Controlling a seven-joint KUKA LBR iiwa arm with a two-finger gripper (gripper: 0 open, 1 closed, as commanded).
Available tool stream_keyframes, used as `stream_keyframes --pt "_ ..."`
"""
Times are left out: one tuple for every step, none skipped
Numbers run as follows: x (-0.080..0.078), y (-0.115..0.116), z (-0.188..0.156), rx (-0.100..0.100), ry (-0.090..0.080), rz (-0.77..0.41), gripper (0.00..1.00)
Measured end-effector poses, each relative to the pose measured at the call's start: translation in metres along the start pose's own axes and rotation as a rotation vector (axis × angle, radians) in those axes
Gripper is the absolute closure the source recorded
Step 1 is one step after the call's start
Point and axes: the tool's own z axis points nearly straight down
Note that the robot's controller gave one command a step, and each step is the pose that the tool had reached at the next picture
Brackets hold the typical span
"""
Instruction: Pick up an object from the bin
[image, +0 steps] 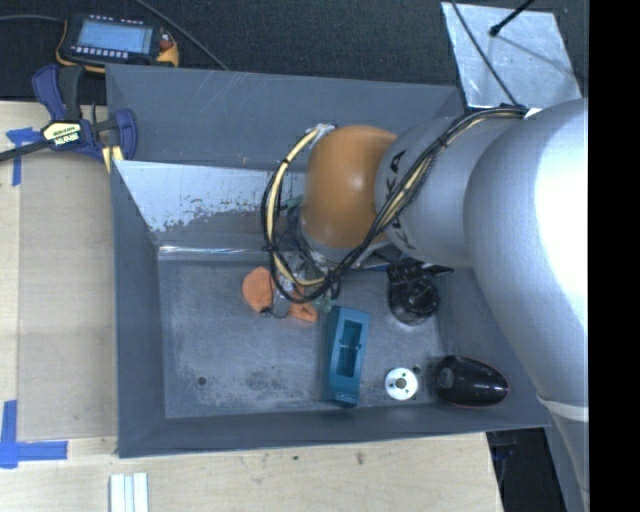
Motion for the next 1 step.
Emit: stream_keyframes --pt "0.0000 0.0000 0.0000 0.000 0.000 0.001 1.00"
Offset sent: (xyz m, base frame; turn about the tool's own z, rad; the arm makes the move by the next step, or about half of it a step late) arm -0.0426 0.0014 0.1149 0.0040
